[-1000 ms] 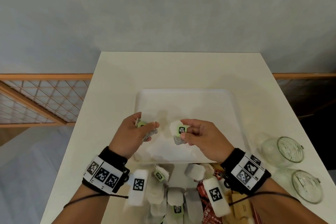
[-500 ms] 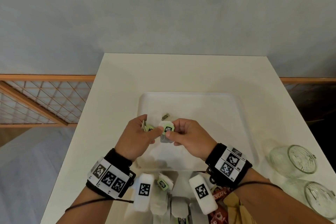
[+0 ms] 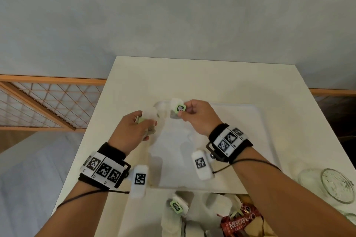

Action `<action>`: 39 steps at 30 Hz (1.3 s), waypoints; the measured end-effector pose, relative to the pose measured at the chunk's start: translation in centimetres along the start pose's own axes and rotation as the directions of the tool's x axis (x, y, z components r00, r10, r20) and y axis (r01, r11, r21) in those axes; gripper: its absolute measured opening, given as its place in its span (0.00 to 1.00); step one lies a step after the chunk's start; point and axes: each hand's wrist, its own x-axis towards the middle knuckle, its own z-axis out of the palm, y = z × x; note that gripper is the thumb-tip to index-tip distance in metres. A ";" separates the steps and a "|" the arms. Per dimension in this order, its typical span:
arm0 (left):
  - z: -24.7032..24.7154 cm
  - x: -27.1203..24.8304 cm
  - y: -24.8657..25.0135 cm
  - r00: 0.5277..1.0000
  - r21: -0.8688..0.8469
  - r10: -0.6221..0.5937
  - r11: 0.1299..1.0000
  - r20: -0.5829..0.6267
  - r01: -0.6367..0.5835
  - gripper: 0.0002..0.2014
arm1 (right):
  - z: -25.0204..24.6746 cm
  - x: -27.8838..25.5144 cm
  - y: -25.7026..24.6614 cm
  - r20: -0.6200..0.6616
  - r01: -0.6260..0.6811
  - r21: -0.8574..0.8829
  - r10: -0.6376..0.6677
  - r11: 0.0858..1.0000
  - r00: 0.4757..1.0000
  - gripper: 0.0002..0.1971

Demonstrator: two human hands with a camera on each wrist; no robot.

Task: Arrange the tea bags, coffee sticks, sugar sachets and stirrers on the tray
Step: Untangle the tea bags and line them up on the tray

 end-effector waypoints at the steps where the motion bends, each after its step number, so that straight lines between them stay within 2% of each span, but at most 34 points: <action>1: -0.2 0.3 0.0 1.000 -0.004 -0.007 1.000 0.005 0.007 0.06 | 0.5 1.1 -0.1 -0.015 0.000 -0.031 -0.001 1.000 1.000 0.06; 4: -0.6 0.9 0.0 0.999 -0.044 -0.035 0.998 0.015 0.036 0.13 | 2.3 3.8 -0.3 -0.007 -0.010 -0.107 0.010 0.994 1.000 0.06; 5: -0.7 1.1 0.0 0.999 -0.047 -0.040 0.998 0.008 0.041 0.12 | 2.8 4.4 -0.3 -0.003 -0.018 -0.134 0.018 0.991 1.000 0.06; 8: -0.9 1.4 0.0 0.999 -0.025 -0.037 0.999 0.004 0.037 0.01 | 3.9 5.5 -0.6 -0.012 -0.055 -0.194 0.054 0.979 0.998 0.09; 10: -1.0 1.6 -0.1 1.000 0.003 -0.024 1.000 0.002 0.024 0.00 | 4.4 5.8 -0.8 -0.022 -0.081 -0.209 0.078 0.975 0.997 0.11; 12: -1.1 1.7 -0.2 1.000 0.028 -0.015 0.999 -0.005 0.016 0.04 | 4.8 6.3 -0.8 -0.034 -0.101 -0.232 0.096 0.967 0.995 0.13; 14: -1.2 1.8 -0.1 1.000 0.039 -0.009 0.999 0.000 0.009 0.03 | 5.0 6.5 -0.9 -0.046 -0.111 -0.270 0.103 0.956 0.994 0.14; 19: -1.2 1.6 0.3 0.999 0.072 -0.001 0.997 0.040 -0.002 0.05 | 4.3 5.9 -1.7 -0.036 -0.145 -0.332 0.141 0.932 0.989 0.28; 22: -1.2 1.4 0.5 0.999 0.077 0.004 0.997 0.053 -0.008 0.06 | 3.6 4.9 -2.4 -0.013 -0.098 -0.313 0.098 0.945 0.995 0.22; 26: -0.7 1.1 0.9 0.996 0.074 0.008 0.997 0.086 -0.014 0.05 | 2.8 2.9 -3.1 0.204 0.049 -0.100 -0.027 0.994 0.979 0.25; 30: -0.2 0.6 1.1 0.991 0.049 0.004 0.999 0.134 -0.010 0.04 | 1.8 1.3 -2.9 0.322 0.135 -0.058 -0.110 0.989 0.940 0.07; 32: -0.1 0.4 1.1 0.987 0.045 -0.002 0.999 0.163 -0.005 0.05 | 1.1 1.1 -2.8 0.303 0.166 -0.045 -0.145 0.985 0.942 0.03; 34: -0.2 0.1 1.0 0.986 0.044 -0.009 0.999 0.166 0.002 0.07 | 0.2 0.8 -3.0 0.253 0.176 -0.048 -0.158 0.983 0.954 0.06; 39: -0.3 -0.4 0.9 0.997 -0.010 -0.002 1.000 0.078 0.003 0.06 | -1.8 -0.1 -3.0 0.139 0.123 -0.064 -0.113 0.990 0.984 0.08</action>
